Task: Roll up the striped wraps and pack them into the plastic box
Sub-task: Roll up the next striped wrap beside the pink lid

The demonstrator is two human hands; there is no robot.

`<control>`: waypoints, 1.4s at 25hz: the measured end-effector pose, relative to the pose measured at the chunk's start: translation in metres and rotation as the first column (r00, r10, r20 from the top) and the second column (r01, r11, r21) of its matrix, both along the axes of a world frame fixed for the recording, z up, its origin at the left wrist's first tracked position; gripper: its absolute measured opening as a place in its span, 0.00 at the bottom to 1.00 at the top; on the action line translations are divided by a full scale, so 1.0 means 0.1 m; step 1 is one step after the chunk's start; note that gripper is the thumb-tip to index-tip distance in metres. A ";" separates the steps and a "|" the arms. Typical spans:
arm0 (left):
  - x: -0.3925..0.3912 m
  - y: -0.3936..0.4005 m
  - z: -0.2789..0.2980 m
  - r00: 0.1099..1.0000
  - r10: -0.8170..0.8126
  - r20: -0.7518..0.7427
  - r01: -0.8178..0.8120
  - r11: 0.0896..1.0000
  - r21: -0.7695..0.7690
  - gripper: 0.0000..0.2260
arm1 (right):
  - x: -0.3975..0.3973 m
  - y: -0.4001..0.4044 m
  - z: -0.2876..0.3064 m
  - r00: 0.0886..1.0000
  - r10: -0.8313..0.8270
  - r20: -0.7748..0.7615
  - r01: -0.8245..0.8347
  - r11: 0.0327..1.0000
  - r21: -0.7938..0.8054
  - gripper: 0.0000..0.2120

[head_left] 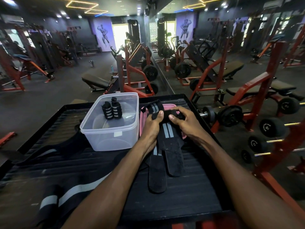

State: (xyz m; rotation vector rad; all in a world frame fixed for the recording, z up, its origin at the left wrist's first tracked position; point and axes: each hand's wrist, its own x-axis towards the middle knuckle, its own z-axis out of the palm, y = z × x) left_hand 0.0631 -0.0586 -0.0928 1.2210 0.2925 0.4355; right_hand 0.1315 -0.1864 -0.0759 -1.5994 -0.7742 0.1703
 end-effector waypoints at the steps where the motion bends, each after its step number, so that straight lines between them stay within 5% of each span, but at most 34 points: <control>1: 0.01 0.01 -0.01 1.000 0.015 -0.003 -0.015 1.000 0.015 0.08 | 0.00 0.00 0.00 1.000 0.003 -0.020 -0.003 1.000 0.010 0.06; 7: 0.04 -0.04 0.01 1.000 0.006 -0.001 -0.006 0.998 -0.063 0.07 | 0.05 0.01 -0.03 0.993 -0.095 0.073 0.093 0.995 0.038 0.04; 9: 0.04 -0.03 0.00 1.000 -0.027 0.005 0.027 0.995 -0.096 0.13 | 0.05 0.01 -0.02 0.994 -0.088 0.071 0.084 0.995 0.052 0.06; 14: 0.03 0.01 -0.02 0.999 -0.012 -0.037 0.012 1.000 -0.006 0.12 | 0.01 0.01 0.02 0.996 0.014 -0.085 -0.010 0.999 0.053 0.04; 22: 0.02 -0.01 0.00 0.998 -0.025 -0.059 0.024 0.999 -0.025 0.19 | 0.02 0.00 0.03 1.000 0.004 -0.012 -0.004 1.000 0.025 0.05; 27: 0.03 -0.04 0.00 0.998 0.012 -0.061 -0.010 0.999 0.033 0.06 | 0.03 0.00 -0.01 0.997 -0.063 0.046 0.065 0.997 -0.032 0.05; 31: 0.01 -0.06 0.01 0.997 -0.053 -0.057 0.053 0.999 -0.006 0.12 | 0.04 -0.01 0.00 0.998 -0.057 0.024 0.057 0.998 -0.004 0.04; 35: -0.02 -0.09 0.01 0.998 -0.021 -0.051 0.025 0.996 0.082 0.05 | 0.06 0.02 -0.03 0.997 -0.076 0.025 0.078 0.995 -0.057 0.07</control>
